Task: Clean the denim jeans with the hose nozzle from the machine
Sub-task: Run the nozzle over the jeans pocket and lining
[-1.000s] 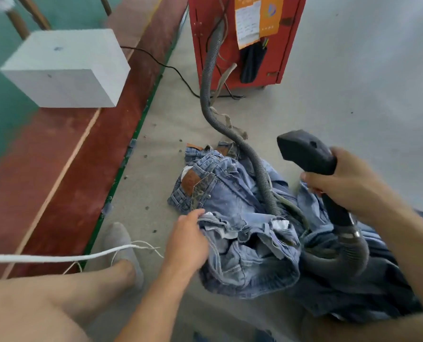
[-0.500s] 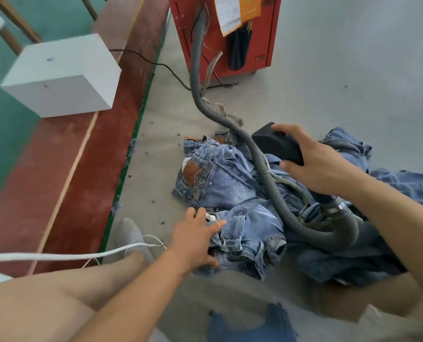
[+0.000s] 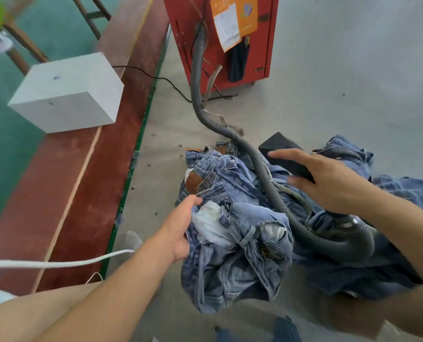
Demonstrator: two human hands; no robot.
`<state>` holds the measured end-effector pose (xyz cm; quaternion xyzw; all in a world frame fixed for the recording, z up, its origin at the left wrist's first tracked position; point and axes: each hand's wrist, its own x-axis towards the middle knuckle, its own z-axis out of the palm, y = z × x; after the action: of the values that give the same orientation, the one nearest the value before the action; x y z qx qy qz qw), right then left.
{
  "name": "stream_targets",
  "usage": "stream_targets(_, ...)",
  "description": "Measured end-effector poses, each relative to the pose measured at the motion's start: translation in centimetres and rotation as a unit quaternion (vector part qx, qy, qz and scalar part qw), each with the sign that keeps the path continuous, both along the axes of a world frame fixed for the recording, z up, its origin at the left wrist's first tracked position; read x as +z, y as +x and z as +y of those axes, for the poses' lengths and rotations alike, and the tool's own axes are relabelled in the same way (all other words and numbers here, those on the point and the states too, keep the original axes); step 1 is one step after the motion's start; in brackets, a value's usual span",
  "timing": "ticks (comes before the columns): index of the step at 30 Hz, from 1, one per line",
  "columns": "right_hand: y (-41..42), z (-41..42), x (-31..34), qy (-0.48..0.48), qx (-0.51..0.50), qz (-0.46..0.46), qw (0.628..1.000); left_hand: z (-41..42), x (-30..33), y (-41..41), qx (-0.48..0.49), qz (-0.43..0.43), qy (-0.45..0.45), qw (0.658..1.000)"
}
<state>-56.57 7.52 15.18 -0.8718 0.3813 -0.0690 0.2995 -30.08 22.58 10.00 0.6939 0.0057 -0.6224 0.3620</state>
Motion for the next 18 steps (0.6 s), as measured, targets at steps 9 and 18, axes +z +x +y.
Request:
stream_targets(9, 2.8, 5.6, 0.0, 0.009, -0.018, -0.007, 1.0, -1.4, 2.1, -2.7, 0.011, 0.053, -0.075, 0.996)
stream_targets(18, -0.2, 2.6, 0.7, -0.005, -0.061, 0.032, 0.998, -0.3, 3.3, -1.4, -0.087, 0.042, -0.166, 0.981)
